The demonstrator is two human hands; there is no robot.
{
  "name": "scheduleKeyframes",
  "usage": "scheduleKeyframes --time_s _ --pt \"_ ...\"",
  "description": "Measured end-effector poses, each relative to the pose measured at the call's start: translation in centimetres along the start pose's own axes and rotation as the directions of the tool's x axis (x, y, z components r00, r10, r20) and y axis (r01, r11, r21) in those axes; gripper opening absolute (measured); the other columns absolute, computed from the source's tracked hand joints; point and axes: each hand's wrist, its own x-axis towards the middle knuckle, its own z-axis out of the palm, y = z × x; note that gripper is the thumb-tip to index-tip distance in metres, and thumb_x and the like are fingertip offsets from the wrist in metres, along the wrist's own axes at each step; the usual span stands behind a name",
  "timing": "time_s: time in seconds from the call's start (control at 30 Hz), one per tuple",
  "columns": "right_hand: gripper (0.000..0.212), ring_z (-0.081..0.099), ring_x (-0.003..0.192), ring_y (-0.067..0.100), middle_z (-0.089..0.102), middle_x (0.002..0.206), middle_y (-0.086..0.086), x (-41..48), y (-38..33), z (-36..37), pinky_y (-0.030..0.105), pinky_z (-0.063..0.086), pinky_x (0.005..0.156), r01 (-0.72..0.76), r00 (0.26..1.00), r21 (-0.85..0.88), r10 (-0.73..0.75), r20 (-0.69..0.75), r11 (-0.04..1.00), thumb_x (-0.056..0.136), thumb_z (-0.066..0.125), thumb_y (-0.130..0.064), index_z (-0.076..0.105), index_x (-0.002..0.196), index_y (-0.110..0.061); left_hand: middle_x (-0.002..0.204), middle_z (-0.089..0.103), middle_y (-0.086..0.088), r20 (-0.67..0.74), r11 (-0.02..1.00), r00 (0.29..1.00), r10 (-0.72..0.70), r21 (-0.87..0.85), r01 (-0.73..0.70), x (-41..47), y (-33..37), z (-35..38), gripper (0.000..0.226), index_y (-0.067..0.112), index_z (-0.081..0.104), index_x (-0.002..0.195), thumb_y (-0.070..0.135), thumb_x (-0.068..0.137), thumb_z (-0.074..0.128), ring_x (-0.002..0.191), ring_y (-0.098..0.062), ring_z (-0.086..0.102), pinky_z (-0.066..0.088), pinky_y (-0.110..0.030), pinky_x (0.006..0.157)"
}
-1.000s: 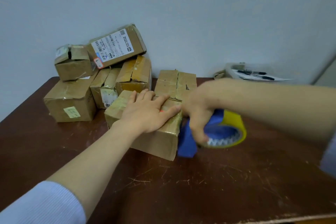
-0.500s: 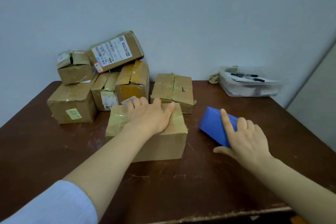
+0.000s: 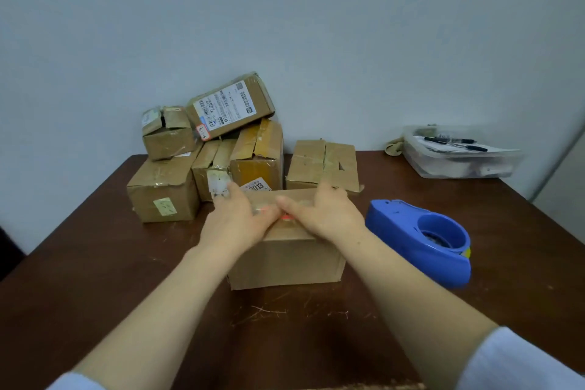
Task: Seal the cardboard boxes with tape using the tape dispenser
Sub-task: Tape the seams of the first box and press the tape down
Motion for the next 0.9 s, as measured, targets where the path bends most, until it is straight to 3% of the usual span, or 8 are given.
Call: scheduleKeyframes --time_s 0.07,0.13,0.33,0.43,0.5,0.57,0.73,0.9 --pt "0.074 0.052 0.118 0.029 0.049 0.135 0.013 0.5 0.4 0.0 0.035 0.043 0.079 0.032 0.997 -0.076 -0.037 -0.070 0.997 0.087 0.048 -0.064 0.037 0.137 -0.011 0.134 0.049 -0.015 -0.060 1.000 0.998 -0.010 -0.017 0.009 0.6 -0.4 -0.1 0.099 0.005 0.030 0.140 0.076 0.074 0.051 0.118 -0.034 0.050 0.044 -0.039 0.085" --pt "0.059 0.054 0.115 0.027 0.055 0.129 0.009 0.8 1.2 -0.2 0.034 0.042 0.079 0.086 0.991 -0.113 -0.096 -0.092 0.990 0.092 0.048 -0.054 0.043 0.133 -0.013 0.125 0.056 -0.012 -0.096 1.000 0.995 0.003 -0.010 -0.004 0.7 -0.6 -0.3 0.079 0.007 0.041 0.129 0.068 0.080 0.054 0.113 -0.032 0.053 0.042 -0.037 0.078" --pt "0.040 0.048 0.125 0.025 0.055 0.135 0.007 0.6 2.6 -1.0 0.030 0.038 0.098 0.196 0.974 0.013 -0.193 -0.122 0.981 0.101 0.041 -0.027 0.047 0.138 -0.012 0.140 0.049 -0.011 -0.133 0.986 0.990 0.055 -0.148 -0.074 0.4 -1.7 -1.5 0.048 0.012 0.046 0.138 0.035 0.097 0.049 0.128 -0.030 0.044 0.037 -0.038 0.101" --pt "0.046 0.030 0.139 0.028 0.035 0.151 0.006 0.8 1.5 -1.2 0.044 0.027 0.113 0.162 0.978 -0.151 -0.179 -0.109 0.975 0.102 0.032 -0.028 0.030 0.147 -0.017 0.147 0.037 -0.018 -0.161 0.974 0.978 0.134 0.201 -0.100 0.8 -0.9 -1.8 0.037 0.010 0.052 0.130 0.027 0.100 0.039 0.137 -0.032 0.030 0.025 -0.043 0.112" --pt "0.056 0.006 0.146 0.032 0.007 0.160 0.004 0.6 0.0 -0.2 0.058 0.010 0.114 0.157 0.977 -0.363 -0.198 -0.077 0.918 0.101 0.022 -0.045 0.012 0.151 -0.024 0.159 0.007 -0.014 -0.152 0.902 0.947 0.282 0.378 -0.208 1.0 0.2 -1.1 0.052 0.010 0.031 0.145 0.037 0.101 0.028 0.147 -0.026 0.004 0.005 -0.045 0.117" --pt "0.058 0.003 0.143 0.040 0.003 0.160 0.008 0.5 -0.8 0.8 0.062 0.011 0.110 0.166 0.985 -0.435 -0.166 0.040 0.885 0.099 0.015 -0.054 0.008 0.151 -0.031 0.160 -0.004 -0.006 -0.010 0.861 0.935 0.355 0.393 -0.322 1.1 0.7 0.0 0.058 0.015 0.004 0.152 0.041 0.102 0.015 0.147 -0.021 -0.005 -0.001 -0.043 0.118" --pt "0.048 0.028 0.131 0.038 0.030 0.145 0.011 1.6 0.9 -1.0 0.043 0.022 0.109 0.305 0.948 -0.338 -0.250 0.196 0.890 0.101 0.021 -0.048 0.020 0.148 -0.039 0.160 0.003 0.000 0.225 0.820 0.869 0.441 0.293 -0.492 2.9 -1.4 -1.0 0.058 0.021 0.002 0.152 0.044 0.102 0.019 0.147 -0.018 -0.003 0.003 -0.036 0.119" --pt "0.047 0.026 0.141 0.016 0.031 0.154 0.000 1.1 2.7 -2.6 0.014 0.017 0.103 0.347 0.933 -0.072 -0.337 0.124 0.935 0.103 0.034 -0.024 0.027 0.149 -0.023 0.158 0.014 0.007 0.228 0.833 0.805 0.547 -0.055 -0.550 2.7 -3.1 -2.7 0.048 0.020 0.023 0.149 0.018 0.103 0.033 0.145 -0.007 -0.001 -0.002 -0.018 0.111"
